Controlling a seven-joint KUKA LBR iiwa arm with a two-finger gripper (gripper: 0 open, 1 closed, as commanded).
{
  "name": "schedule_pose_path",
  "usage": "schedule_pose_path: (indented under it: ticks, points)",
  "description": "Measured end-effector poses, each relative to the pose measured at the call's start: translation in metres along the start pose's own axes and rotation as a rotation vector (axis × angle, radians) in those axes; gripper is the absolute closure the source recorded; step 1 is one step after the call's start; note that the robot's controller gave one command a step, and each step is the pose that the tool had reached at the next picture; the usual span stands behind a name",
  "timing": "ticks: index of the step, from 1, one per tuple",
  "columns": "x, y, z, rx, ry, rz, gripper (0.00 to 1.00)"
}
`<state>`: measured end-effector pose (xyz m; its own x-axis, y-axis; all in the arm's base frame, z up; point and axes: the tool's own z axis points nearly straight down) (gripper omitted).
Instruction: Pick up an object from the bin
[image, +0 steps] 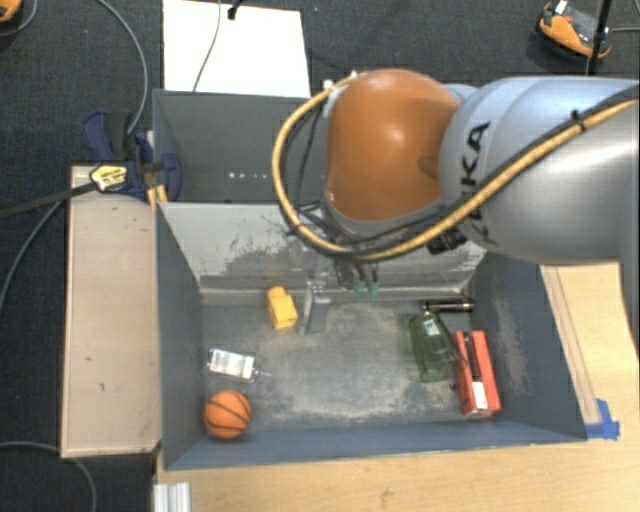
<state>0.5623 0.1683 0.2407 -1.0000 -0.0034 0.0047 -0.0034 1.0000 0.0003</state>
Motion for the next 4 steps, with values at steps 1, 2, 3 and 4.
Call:
schedule_pose_path:
  ticks: [1, 2, 3, 4]
  points:
    - [-0.002, -0.001, -0.005, -0.001, -0.008, 0.004, 0.0]
    - [0.005, 0.023, 0.06, -0.003, -0.01, 0.046, 0.0]
    - [0.025, 0.076, 0.082, -0.001, -0.008, -0.048, 0.0]
    - [0.029, 0.076, 0.096, -0.005, -0.01, 0.177, 0.0]
